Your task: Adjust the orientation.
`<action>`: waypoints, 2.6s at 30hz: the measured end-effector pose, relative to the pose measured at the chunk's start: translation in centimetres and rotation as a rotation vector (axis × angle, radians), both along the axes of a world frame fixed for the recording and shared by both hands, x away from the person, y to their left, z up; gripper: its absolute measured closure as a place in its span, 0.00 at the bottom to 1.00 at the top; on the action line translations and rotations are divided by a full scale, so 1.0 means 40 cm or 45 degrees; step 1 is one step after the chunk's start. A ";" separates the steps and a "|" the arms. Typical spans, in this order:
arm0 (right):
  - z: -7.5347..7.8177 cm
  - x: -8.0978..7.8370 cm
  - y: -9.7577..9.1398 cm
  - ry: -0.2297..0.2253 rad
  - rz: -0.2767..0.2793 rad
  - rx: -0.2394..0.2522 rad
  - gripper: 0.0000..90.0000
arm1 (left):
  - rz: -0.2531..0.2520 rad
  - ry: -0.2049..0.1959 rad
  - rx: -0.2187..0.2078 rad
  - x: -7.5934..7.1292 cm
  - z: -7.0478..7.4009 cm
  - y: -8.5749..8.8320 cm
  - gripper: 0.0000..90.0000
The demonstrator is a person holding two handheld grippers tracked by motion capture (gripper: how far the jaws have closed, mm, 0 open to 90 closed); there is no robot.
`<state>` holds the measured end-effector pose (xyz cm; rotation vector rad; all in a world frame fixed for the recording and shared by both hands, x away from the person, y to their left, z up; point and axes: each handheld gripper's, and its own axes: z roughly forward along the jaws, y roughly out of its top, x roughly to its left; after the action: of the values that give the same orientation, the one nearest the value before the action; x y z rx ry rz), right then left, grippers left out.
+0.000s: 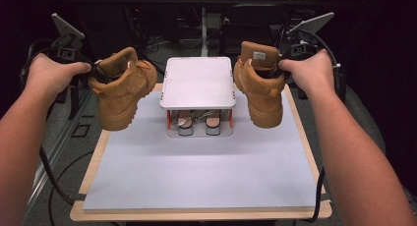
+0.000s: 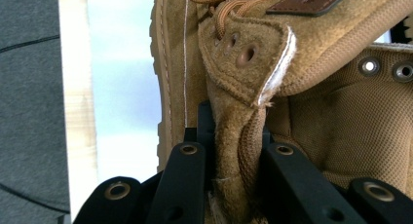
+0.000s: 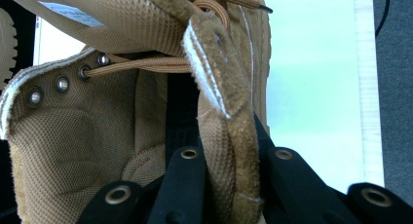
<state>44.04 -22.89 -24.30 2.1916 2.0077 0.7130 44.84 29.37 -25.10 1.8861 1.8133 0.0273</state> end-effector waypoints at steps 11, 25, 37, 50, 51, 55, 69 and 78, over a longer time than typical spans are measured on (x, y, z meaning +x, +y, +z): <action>-0.009 0.050 0.057 -0.031 -0.011 0.033 0.93 | -0.003 -0.009 -0.024 0.053 0.003 -0.060 0.92; -0.019 0.100 0.114 -0.082 -0.035 0.058 0.93 | 0.043 -0.051 -0.044 0.101 0.005 -0.128 0.92; -0.019 0.145 0.193 -0.091 -0.011 0.066 0.93 | 0.083 -0.070 -0.090 0.161 -0.009 -0.205 0.92; -0.034 0.192 0.242 -0.111 -0.030 0.083 0.93 | 0.105 -0.115 -0.129 0.200 -0.026 -0.288 0.92; -0.033 0.194 0.244 -0.116 -0.038 0.093 0.93 | 0.099 -0.114 -0.128 0.204 -0.032 -0.294 0.92; -0.040 0.202 0.245 -0.132 -0.064 0.111 0.93 | 0.100 -0.112 -0.144 0.216 -0.052 -0.312 0.92; -0.082 0.219 0.255 -0.127 -0.107 0.129 0.92 | 0.119 -0.132 -0.182 0.221 -0.076 -0.333 0.92; -0.098 0.221 0.269 -0.123 -0.105 0.123 0.91 | 0.099 -0.117 -0.150 0.218 -0.086 -0.335 0.91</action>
<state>52.88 -12.13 -28.20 2.2303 1.8633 0.9046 53.55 15.96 -28.52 1.7056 1.7858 0.0333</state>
